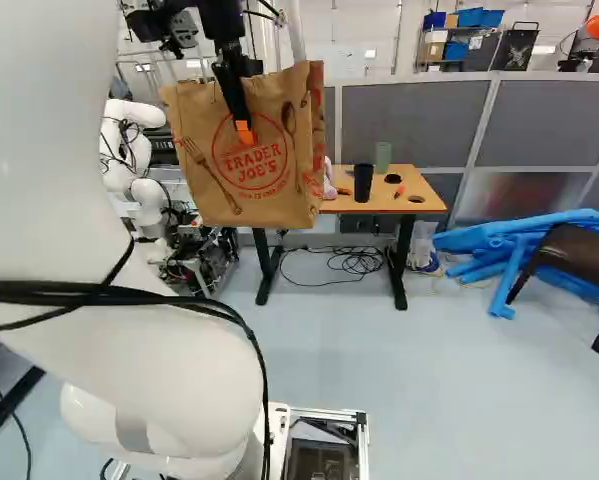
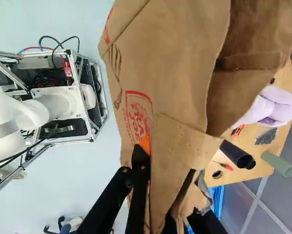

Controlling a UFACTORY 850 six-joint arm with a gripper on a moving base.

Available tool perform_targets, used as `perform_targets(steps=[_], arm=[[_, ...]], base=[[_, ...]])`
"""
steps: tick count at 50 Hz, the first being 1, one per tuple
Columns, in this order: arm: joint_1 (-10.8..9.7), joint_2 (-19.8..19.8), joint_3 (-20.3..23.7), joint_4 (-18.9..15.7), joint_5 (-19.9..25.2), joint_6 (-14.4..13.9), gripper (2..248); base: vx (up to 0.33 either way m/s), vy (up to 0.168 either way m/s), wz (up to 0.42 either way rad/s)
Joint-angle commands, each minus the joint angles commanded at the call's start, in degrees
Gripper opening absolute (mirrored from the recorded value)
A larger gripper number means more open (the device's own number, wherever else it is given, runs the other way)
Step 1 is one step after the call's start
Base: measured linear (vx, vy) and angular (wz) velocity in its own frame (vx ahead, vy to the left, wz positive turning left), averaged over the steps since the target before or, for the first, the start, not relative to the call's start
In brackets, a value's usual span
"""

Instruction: Pick up the bag on the ground and place it on the table

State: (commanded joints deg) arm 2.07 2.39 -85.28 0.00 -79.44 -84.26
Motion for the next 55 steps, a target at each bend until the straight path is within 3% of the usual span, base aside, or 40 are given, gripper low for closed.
perform_targets(steps=[28, 55], arm=[[0.0, 0.0, 0.0, 0.0, 0.0, 0.0, 21], [0.0, 0.0, 0.0, 0.0, 0.0, 0.0, 21]], base=[[0.191, 0.15, -0.025], [0.207, 0.084, -0.023]])
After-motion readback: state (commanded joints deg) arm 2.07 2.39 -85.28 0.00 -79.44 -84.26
